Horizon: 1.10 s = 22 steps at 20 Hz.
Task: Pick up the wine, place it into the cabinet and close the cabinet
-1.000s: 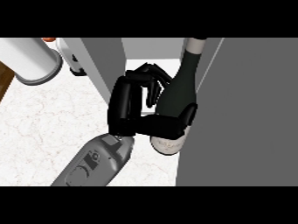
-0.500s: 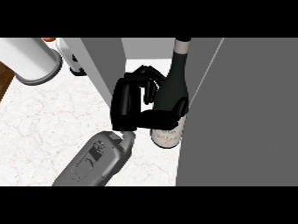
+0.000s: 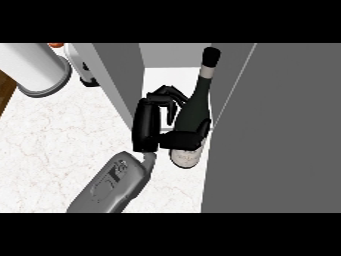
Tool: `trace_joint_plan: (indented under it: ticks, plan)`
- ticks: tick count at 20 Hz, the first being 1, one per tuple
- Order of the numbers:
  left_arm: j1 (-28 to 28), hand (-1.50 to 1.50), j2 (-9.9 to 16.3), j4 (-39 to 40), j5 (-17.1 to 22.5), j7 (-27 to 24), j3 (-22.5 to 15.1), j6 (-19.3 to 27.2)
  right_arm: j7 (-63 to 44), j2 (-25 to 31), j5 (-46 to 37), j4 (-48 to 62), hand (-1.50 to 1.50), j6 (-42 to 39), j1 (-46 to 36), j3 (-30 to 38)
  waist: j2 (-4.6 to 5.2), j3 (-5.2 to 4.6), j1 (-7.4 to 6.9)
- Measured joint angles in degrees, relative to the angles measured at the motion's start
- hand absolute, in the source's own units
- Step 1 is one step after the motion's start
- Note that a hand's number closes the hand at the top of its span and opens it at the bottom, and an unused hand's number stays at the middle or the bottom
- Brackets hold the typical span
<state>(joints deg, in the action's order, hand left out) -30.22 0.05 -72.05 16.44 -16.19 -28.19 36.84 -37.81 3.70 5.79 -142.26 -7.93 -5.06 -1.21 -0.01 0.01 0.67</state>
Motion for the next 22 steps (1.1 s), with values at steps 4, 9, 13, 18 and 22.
trace_joint_plan:
  ticks: [4,9,13,18,22]
  plan:
    - [-0.78,1.5,-0.02,4.07,1.01,-4.08,0.88,-0.04,0.02,-0.77,-0.28,0.0,-1.5,0.43,0.17,-1.72,0.02,-0.01,0.04]
    - [-2.5,1.5,-0.03,8.06,3.46,-7.28,2.67,0.04,0.28,-0.1,0.16,-0.2,-1.5,-0.44,1.0,-0.16,0.03,-0.02,0.17]
    - [-3.56,1.5,0.03,10.94,3.88,-8.75,6.32,-2.51,-0.76,-0.1,0.3,-0.26,-1.5,0.0,0.08,-0.16,0.02,-0.01,0.05]
    - [-7.18,1.5,0.58,15.56,4.51,-8.04,9.89,-6.15,0.46,-1.01,0.2,0.43,-1.5,0.12,-0.22,-0.39,0.05,-0.01,-0.03]
    - [-10.2,1.5,0.22,20.37,5.35,-8.6,12.35,-8.25,0.43,-1.37,0.37,0.45,-1.5,0.14,0.11,-0.7,0.08,-0.02,0.15]
